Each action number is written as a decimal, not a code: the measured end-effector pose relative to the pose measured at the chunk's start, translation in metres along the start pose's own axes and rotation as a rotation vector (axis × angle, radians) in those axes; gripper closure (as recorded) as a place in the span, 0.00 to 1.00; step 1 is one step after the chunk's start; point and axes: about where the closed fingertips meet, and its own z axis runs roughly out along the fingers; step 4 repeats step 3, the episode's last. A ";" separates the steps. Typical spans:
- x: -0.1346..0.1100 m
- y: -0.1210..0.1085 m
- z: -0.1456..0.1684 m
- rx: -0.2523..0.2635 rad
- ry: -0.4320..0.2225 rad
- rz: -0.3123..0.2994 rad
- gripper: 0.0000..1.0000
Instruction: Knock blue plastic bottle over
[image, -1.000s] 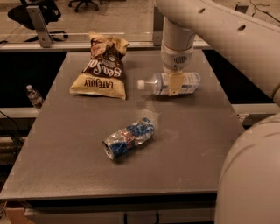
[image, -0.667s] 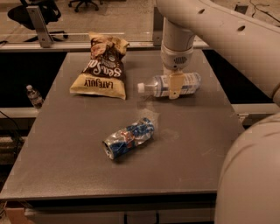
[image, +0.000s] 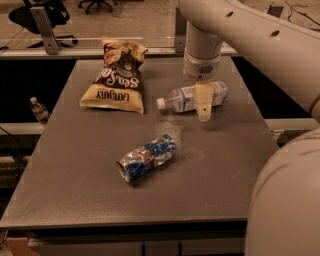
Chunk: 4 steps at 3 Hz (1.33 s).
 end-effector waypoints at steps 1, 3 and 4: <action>0.012 0.009 -0.018 0.050 -0.006 0.027 0.00; 0.063 0.069 -0.074 0.202 -0.040 0.143 0.00; 0.063 0.069 -0.074 0.202 -0.040 0.143 0.00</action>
Offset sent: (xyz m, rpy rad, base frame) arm -0.0837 -0.0863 0.0932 0.0506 -0.2484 -0.1660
